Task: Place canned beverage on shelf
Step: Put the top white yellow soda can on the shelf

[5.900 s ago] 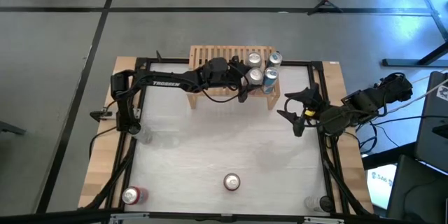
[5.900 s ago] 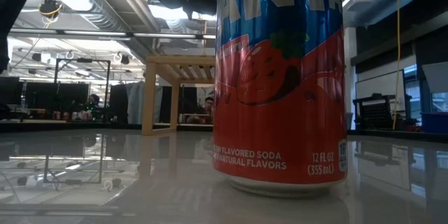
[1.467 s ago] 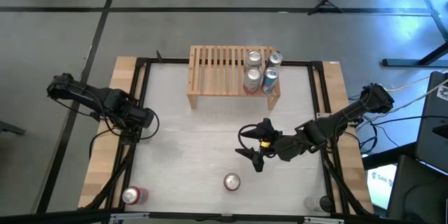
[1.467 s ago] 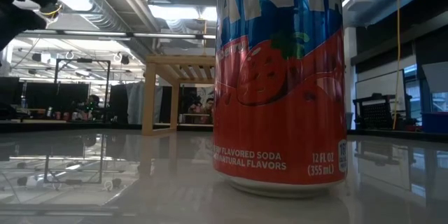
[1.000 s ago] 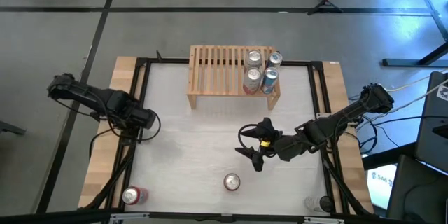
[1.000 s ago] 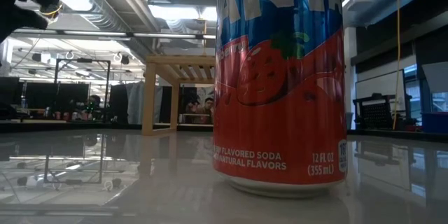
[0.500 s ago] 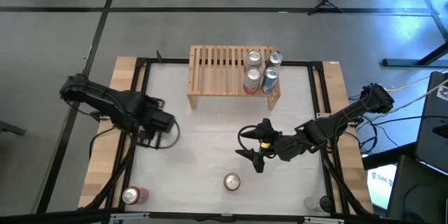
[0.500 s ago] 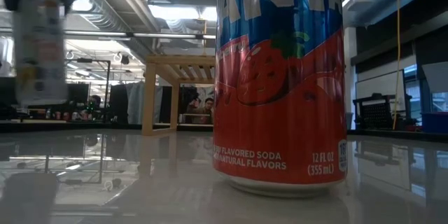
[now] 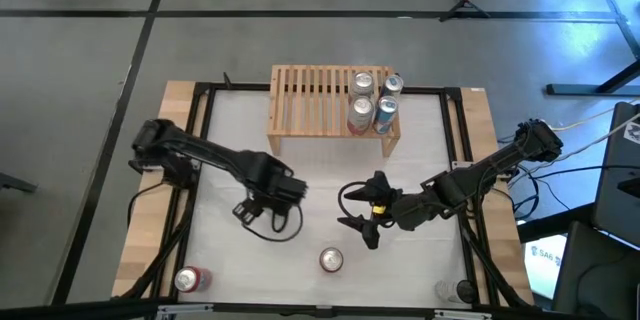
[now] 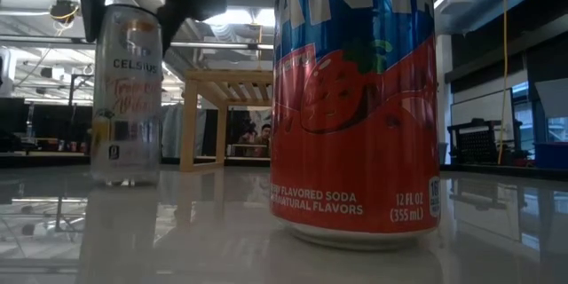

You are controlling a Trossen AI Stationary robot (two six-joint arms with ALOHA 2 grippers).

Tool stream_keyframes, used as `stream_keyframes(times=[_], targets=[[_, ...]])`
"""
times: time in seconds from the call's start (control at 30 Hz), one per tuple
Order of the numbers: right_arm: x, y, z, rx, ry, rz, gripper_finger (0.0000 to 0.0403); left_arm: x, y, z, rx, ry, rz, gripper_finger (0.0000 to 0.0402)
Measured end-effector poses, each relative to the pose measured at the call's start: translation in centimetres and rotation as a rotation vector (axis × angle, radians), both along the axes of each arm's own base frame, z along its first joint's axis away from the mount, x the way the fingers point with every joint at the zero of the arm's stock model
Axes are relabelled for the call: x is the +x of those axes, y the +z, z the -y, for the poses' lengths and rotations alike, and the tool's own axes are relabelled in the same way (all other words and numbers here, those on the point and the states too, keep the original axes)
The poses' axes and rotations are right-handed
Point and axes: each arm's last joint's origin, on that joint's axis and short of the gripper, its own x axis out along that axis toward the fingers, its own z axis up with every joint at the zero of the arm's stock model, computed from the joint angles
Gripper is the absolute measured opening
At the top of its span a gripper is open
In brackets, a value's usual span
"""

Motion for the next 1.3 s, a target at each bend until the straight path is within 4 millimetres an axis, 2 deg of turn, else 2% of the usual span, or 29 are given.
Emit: stream_keyframes(times=[0.17, 0.7, 1.0, 1.1, 1.2, 1.3], targets=[[0.0, 0.0, -0.1, 0.009, 0.018, -0.005, 0.0312, 1.1, 0.0, 0.8, -0.023, -0.043, -0.005, 0.0250], [0.0, 0.0, -0.1, -0.005, 0.045, -0.009, 0.0312, 1.5, 0.0, 1.7, -0.002, -0.055, 0.061, 0.0254], [0.0, 0.0, -0.1, -0.010, 0.047, -0.009, 0.0312, 1.6, 0.0, 1.8, -0.022, -0.038, 0.074, 0.0318], [0.0, 0.0, -0.1, -0.015, 0.049, -0.009, 0.0312, 1.6, 0.1, 1.9, -0.008, -0.043, 0.079, 0.0328], [0.0, 0.0, -0.1, -0.024, 0.053, -0.009, 0.0312, 1.4, 0.8, 2.2, 0.043, -0.048, 0.084, 0.0330], [0.0, 0.0, -0.1, -0.028, 0.055, -0.009, 0.0312, 1.3, 2.5, 2.4, 0.061, -0.002, 0.124, 0.0330]])
